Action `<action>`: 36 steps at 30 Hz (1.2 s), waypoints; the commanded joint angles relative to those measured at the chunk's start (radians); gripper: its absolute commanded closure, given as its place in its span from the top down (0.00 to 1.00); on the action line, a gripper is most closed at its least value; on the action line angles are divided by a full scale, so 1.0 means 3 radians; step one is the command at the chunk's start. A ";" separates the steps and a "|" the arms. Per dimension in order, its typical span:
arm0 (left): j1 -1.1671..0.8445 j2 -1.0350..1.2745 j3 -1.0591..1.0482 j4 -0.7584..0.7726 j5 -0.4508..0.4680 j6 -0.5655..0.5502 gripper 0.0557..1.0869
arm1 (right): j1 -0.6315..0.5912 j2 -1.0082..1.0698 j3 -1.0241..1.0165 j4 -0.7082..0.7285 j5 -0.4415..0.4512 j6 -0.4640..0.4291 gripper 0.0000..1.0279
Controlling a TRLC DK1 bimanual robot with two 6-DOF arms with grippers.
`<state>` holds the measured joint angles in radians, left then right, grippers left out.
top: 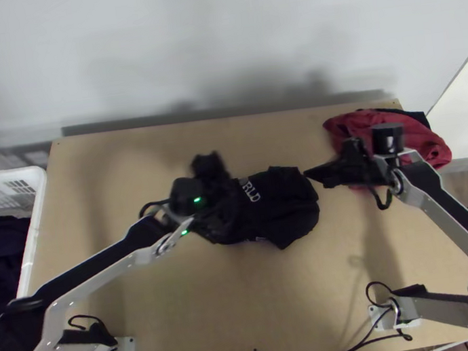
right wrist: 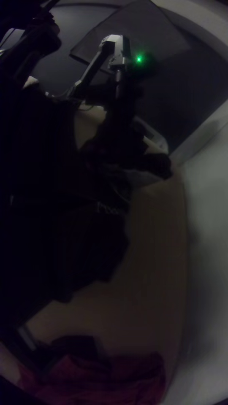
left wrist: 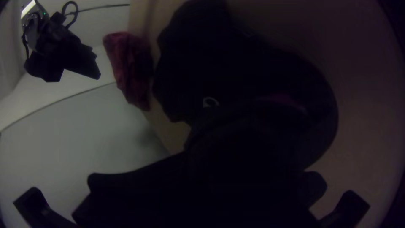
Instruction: Fold the t-shirt
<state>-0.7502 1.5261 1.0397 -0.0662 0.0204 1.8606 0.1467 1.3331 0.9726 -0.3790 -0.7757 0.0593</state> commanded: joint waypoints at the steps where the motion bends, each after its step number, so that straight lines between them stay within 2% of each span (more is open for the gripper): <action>1: -0.0281 0.0538 0.0753 -0.0265 0.0019 0.0322 0.05 | -0.0218 -0.0215 -0.0159 -0.0010 -0.0042 -0.0003 0.03; 7: -0.0542 0.0977 0.1213 -0.0357 0.0014 0.0558 0.05 | -0.0361 -0.0302 -0.0286 -0.0010 -0.0073 -0.0014 0.03; 13: -0.0818 0.1448 0.1821 -0.0408 -0.0002 0.0665 0.05 | -0.0739 -0.0435 -0.0368 -0.0097 -0.0119 -0.0024 0.03; 22: -0.1043 0.1913 0.1990 -0.0332 -0.0017 0.0752 0.07 | -0.1246 -0.0823 -0.0660 -0.0260 -0.0252 -0.0111 0.03; 23: -0.1043 0.1949 0.1990 -0.0286 -0.0017 0.0752 0.13 | -0.1261 -0.0864 -0.0685 -0.0271 -0.0262 -0.0111 0.03; 24: -0.1038 0.1990 0.1990 -0.0219 -0.0017 0.0752 0.23 | -0.1256 -0.0915 -0.0706 -0.0281 -0.0262 -0.0111 0.03; 25: -0.1028 0.2026 0.1985 -0.0168 -0.0022 0.0752 0.36 | -0.1256 -0.0951 -0.0711 -0.0291 -0.0262 -0.0111 0.03; 27: -0.0982 0.2077 0.1980 -0.0107 -0.0037 0.0752 0.71 | -0.1256 -0.0997 -0.0711 -0.0306 -0.0262 -0.0106 0.03; 29: -0.0930 0.2102 0.1980 -0.0096 -0.0037 0.0752 0.91 | -0.1256 -0.1013 -0.0695 -0.0306 -0.0262 -0.0101 0.03; 30: -0.0910 0.2097 0.1980 -0.0102 -0.0032 0.0747 0.96 | -0.1261 -0.1013 -0.0685 -0.0306 -0.0262 -0.0101 0.03; 36: -0.0818 0.2061 0.2026 -0.0178 0.0024 0.0696 0.96 | -0.1230 -0.1002 -0.0701 -0.0296 -0.0262 -0.0111 0.03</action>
<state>-1.0214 2.1345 1.6310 -0.1177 0.0158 2.0800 -0.2176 1.0451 0.7715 -0.4660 -0.8536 0.0292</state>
